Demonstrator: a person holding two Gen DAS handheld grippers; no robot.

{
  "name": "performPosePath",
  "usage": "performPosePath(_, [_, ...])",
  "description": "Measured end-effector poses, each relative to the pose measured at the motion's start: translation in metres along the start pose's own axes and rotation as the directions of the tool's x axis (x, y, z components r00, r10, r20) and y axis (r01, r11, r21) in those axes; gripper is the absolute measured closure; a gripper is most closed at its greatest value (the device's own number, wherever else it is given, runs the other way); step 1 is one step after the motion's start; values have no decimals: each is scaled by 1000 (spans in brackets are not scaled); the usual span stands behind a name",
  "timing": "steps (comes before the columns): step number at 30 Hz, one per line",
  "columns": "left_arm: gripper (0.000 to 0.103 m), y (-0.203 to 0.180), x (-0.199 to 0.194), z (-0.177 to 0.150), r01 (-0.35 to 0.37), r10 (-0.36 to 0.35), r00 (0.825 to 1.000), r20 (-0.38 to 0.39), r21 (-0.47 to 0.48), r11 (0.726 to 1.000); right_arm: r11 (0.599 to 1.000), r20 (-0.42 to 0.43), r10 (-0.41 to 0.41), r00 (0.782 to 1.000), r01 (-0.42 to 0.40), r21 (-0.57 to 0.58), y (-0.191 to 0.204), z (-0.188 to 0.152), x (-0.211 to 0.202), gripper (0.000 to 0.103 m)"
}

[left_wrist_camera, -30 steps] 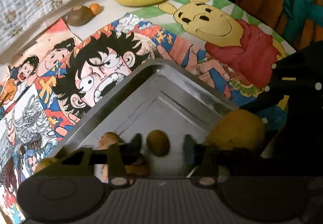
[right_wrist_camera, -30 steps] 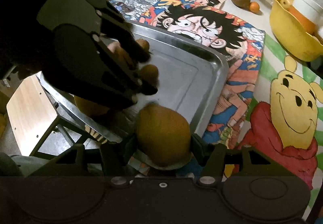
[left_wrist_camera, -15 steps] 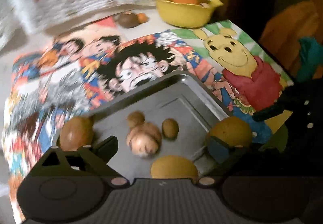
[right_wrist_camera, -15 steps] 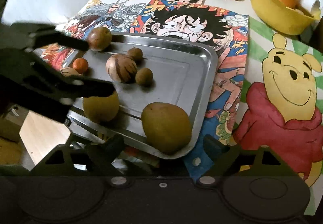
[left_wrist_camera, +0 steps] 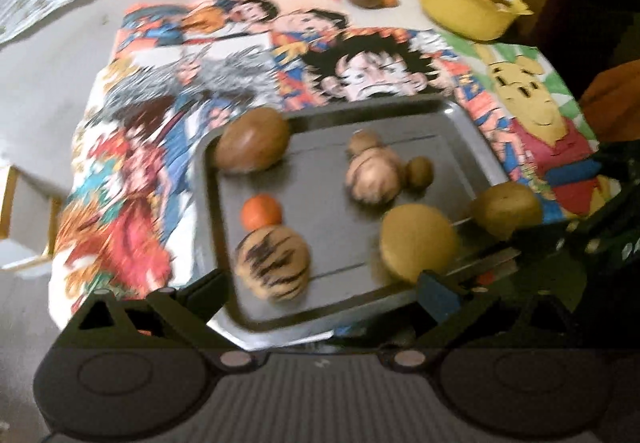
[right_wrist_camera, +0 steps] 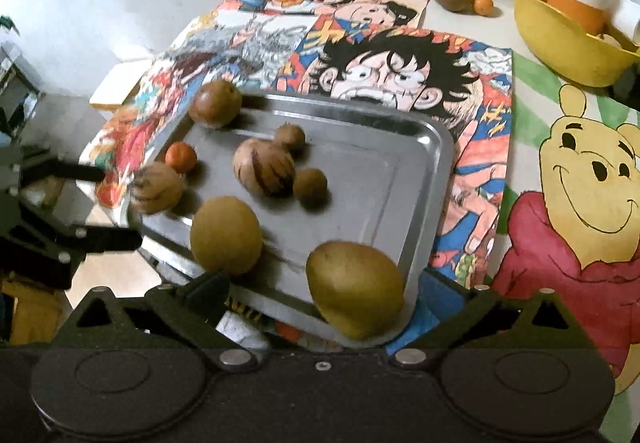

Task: Organize fruits

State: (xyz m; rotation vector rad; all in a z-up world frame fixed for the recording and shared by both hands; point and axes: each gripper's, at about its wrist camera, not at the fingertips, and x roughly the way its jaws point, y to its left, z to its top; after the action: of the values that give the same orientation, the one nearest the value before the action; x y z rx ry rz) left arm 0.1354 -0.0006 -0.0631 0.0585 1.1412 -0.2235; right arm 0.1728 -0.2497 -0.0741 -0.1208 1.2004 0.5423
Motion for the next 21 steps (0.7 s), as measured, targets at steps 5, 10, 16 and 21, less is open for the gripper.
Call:
performPosePath(5, [1, 12, -5, -1, -39, 39, 999, -15, -36, 999, 999, 34, 0, 999, -2, 35, -7, 11, -3, 2])
performPosePath(10, [1, 20, -10, 14, -54, 56, 998, 27, -62, 997, 997, 69, -30, 997, 25, 68, -16, 21, -9, 2])
performPosePath(16, [1, 28, -14, 39, -60, 65, 995, 70, -74, 995, 991, 111, -66, 992, 53, 123, -30, 31, -14, 2])
performPosePath(21, [1, 27, -12, 64, -50, 53, 993, 106, -28, 998, 985, 167, -117, 979, 92, 147, -38, 42, -18, 2])
